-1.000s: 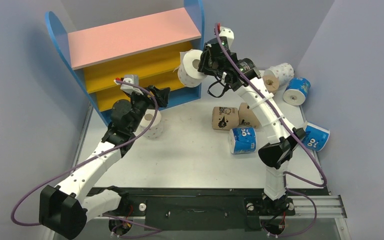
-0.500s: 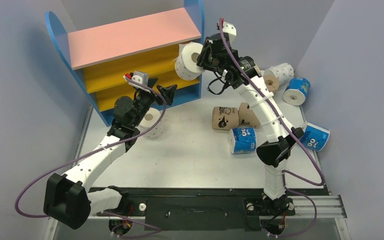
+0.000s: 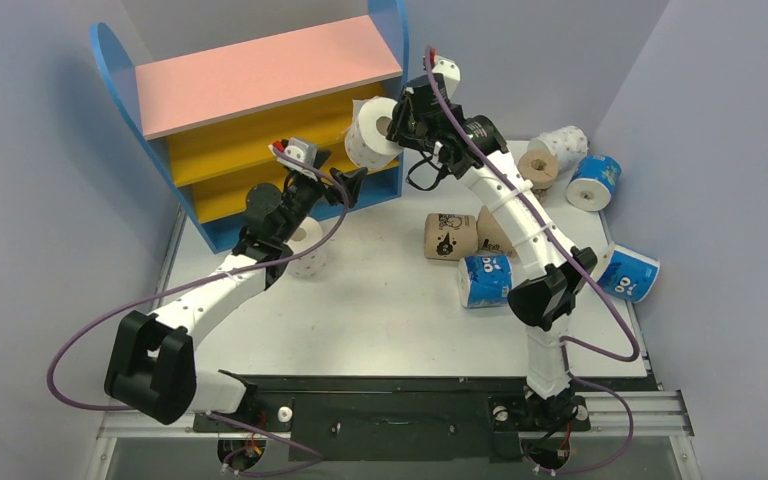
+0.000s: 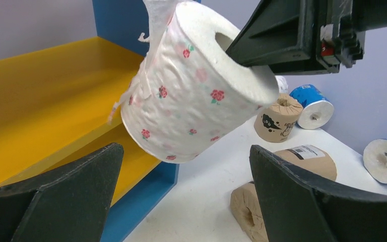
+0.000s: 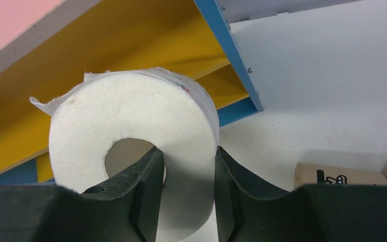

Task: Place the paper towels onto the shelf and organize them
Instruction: Place the paper towel on the shelf.

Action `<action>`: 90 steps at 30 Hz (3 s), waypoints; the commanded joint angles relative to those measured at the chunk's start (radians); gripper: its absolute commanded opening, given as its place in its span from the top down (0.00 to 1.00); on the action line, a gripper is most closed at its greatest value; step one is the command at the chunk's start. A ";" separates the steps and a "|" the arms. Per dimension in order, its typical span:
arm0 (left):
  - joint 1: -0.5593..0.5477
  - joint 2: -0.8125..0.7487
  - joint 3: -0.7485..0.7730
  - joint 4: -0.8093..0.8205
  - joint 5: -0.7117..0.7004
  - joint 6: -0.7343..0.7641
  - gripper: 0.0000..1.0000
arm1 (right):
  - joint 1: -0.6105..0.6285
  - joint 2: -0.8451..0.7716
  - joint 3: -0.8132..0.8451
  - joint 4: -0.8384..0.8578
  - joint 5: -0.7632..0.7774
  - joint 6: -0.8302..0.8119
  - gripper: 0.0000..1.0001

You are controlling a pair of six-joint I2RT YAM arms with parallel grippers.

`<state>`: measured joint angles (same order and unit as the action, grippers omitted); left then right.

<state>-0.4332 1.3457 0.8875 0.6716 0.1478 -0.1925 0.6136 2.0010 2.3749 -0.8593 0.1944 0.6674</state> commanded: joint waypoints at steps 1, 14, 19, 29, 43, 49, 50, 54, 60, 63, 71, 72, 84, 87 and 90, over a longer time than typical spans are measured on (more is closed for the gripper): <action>-0.006 0.032 0.053 0.123 0.021 0.022 0.04 | -0.008 -0.050 -0.009 0.076 -0.002 0.013 0.69; -0.022 0.188 0.151 0.197 0.021 0.071 0.04 | -0.007 -0.014 0.049 0.089 -0.017 0.045 0.69; -0.032 0.210 0.143 0.215 0.035 0.092 0.04 | -0.008 -0.015 0.053 0.094 -0.019 0.052 0.69; -0.062 0.253 0.165 0.225 0.005 0.159 0.04 | -0.008 -0.012 0.051 0.101 -0.042 0.069 0.66; -0.068 0.305 0.223 0.244 -0.097 0.139 0.04 | -0.010 -0.012 0.053 0.103 -0.070 0.067 0.56; -0.068 0.317 0.243 0.257 -0.138 0.124 0.04 | -0.015 -0.011 0.052 0.106 -0.094 0.070 0.51; -0.068 0.318 0.247 0.255 -0.154 0.122 0.04 | -0.015 -0.010 0.052 0.107 -0.096 0.071 0.50; -0.067 0.325 0.268 0.247 -0.192 0.114 0.04 | -0.020 -0.011 0.051 0.108 -0.108 0.074 0.47; -0.067 0.327 0.298 0.221 -0.226 0.094 0.04 | -0.035 -0.016 0.037 0.109 -0.128 0.085 0.42; -0.067 0.330 0.311 0.216 -0.232 0.089 0.04 | -0.039 -0.017 0.035 0.111 -0.134 0.090 0.41; -0.067 0.340 0.349 0.166 -0.276 0.097 0.04 | -0.049 -0.022 0.026 0.117 -0.153 0.100 0.35; -0.067 0.341 0.356 0.162 -0.282 0.098 0.04 | -0.052 -0.025 0.023 0.118 -0.156 0.101 0.34; -0.065 0.335 0.389 0.116 -0.314 0.086 0.04 | -0.071 -0.121 -0.083 0.147 -0.158 0.096 0.30; -0.065 0.329 0.394 0.111 -0.312 0.097 0.04 | -0.077 -0.161 -0.164 0.176 -0.146 0.092 0.30; -0.065 0.328 0.402 0.098 -0.316 0.104 0.04 | -0.081 -0.201 -0.220 0.198 -0.142 0.092 0.30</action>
<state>-0.5194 1.6890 1.2083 0.7109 -0.0719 -0.0937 0.5434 1.8923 2.2017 -0.7174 0.0372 0.7708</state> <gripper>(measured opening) 0.965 0.700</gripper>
